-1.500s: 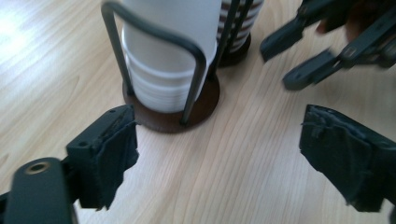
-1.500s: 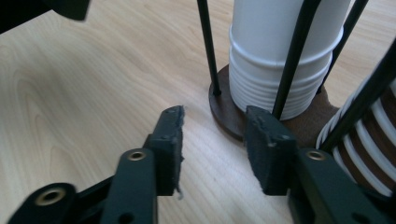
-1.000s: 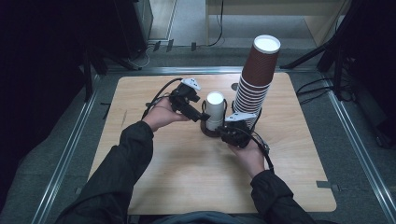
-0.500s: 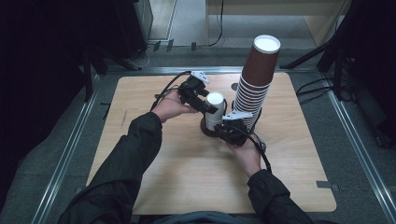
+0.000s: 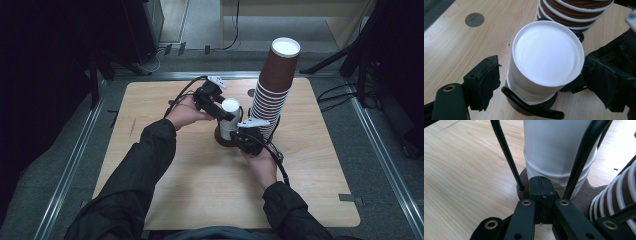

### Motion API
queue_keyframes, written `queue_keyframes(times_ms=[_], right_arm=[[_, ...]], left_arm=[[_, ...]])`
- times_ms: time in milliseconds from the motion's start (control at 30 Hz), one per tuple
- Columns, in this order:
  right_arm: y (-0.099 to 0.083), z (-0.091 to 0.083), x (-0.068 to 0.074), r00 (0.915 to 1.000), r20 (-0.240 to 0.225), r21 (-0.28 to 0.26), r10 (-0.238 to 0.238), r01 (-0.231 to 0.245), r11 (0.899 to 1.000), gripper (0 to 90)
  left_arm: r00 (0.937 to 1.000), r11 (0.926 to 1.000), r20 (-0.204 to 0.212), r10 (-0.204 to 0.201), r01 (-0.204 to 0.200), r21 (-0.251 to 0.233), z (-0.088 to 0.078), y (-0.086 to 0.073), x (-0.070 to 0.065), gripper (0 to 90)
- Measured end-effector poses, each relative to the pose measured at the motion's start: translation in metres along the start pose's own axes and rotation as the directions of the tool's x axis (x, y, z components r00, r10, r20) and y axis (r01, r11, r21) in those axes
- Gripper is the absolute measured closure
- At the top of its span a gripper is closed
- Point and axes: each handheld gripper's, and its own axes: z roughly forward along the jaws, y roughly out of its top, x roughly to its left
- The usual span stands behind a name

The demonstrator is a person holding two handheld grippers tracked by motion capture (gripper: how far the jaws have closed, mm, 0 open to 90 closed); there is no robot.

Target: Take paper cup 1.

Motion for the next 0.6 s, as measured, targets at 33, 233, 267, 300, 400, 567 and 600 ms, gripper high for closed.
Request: queue_keyframes(times_ms=[33,233,267,300,400,567,600], right_arm=[[0.0001,0.0014,0.0015,0.9999,0.002,0.0,-0.012,0.012,1.0,89.4],[-0.0002,0.0035,0.0025,0.9999,0.005,-0.003,-0.009,0.009,1.0,89.4],[-0.0005,0.0043,0.0024,0.9999,0.008,-0.003,-0.009,0.009,1.0,89.4],[-0.0005,0.0043,0.0024,0.9999,0.008,-0.003,-0.009,0.009,1.0,89.4],[-0.0009,0.005,0.0018,0.9999,0.013,0.0,-0.005,0.005,1.0,89.3],[-0.0012,0.0064,0.0023,0.9999,0.015,-0.001,0.001,0.0,1.0,89.4],[-0.0012,0.0064,0.0023,0.9999,0.015,-0.001,0.001,0.0,1.0,89.4]], left_arm=[[1.0,1.0,0.0,0.004,-0.004,0.004,-0.0001,0.0017,-0.0003,15.1],[0.9998,0.9998,-0.002,0.017,-0.017,0.013,0.0013,0.0052,-0.0013,15.5],[0.9999,0.9998,-0.002,0.014,-0.014,0.015,0.0021,0.0049,-0.0009,16.0],[0.9999,0.9998,-0.002,0.014,-0.014,0.015,0.0021,0.0049,-0.0009,16.0],[0.9999,0.9998,-0.002,0.016,-0.016,0.01,0.003,0.0038,-0.0014,17.0],[0.9999,0.9999,-0.004,0.013,-0.013,-0.001,0.0042,0.0019,-0.0006,24.5],[0.9999,0.9999,-0.004,0.012,-0.012,-0.002,0.0048,0.0016,-0.0004,24.5]])
